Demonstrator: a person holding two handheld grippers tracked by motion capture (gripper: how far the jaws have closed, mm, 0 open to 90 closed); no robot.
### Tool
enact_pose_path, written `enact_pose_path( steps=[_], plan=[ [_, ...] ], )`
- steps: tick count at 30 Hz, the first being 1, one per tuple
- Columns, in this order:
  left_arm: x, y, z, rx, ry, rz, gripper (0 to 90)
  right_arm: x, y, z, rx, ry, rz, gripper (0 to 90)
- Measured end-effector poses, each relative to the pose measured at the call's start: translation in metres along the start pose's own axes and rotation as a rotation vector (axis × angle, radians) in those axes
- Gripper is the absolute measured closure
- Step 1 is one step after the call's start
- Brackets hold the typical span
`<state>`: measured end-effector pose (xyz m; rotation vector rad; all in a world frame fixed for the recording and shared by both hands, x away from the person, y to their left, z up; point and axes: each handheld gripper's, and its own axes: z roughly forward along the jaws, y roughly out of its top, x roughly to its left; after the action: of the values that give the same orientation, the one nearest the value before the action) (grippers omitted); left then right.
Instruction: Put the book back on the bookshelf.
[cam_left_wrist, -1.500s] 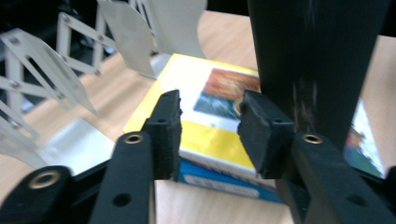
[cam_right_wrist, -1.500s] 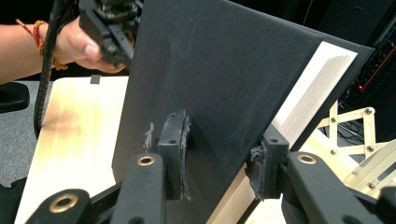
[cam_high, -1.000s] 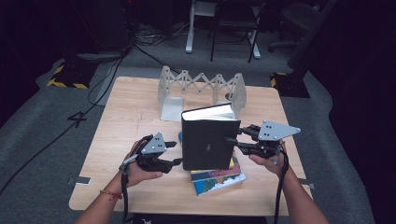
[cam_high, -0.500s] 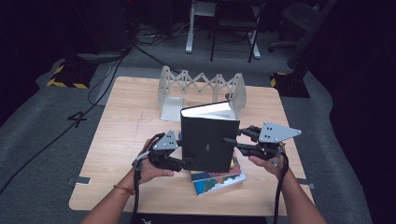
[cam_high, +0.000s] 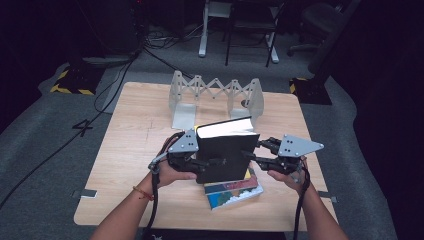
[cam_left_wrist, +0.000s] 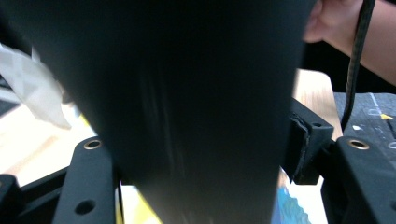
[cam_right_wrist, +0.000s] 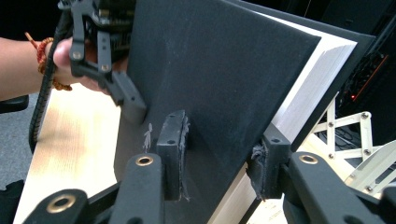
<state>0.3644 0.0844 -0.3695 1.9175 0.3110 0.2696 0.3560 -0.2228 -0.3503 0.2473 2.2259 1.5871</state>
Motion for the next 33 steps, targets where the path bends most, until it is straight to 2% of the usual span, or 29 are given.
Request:
enact_pose_path(
  steps=[4,16,20,23,26,29,33],
  plan=[
    [0.004,0.004,-0.003,-0.042,-0.019,-0.016,38.6,0.002,-0.001,-0.001,-0.006,-0.016,0.002,61.8],
    [0.005,0.008,0.000,-0.053,-0.043,-0.023,40.9,0.003,-0.003,-0.001,-0.017,-0.032,0.015,60.6],
    [0.006,0.011,0.002,-0.068,-0.049,-0.050,41.0,0.004,-0.005,-0.001,-0.025,-0.039,0.016,59.6],
    [0.004,0.012,0.003,-0.063,-0.048,-0.041,42.0,0.005,-0.007,-0.002,-0.021,-0.046,0.018,53.1],
    [0.001,0.013,0.001,-0.056,-0.063,-0.024,45.3,0.008,-0.015,-0.006,-0.032,-0.027,0.033,47.2],
    [-0.001,0.013,0.000,-0.052,-0.080,-0.019,48.5,0.011,-0.023,-0.013,0.015,-0.004,0.031,39.1],
    [-0.006,0.014,-0.001,-0.044,-0.085,-0.011,50.6,0.015,-0.043,-0.024,0.094,-0.042,0.044,37.8]
  ],
)
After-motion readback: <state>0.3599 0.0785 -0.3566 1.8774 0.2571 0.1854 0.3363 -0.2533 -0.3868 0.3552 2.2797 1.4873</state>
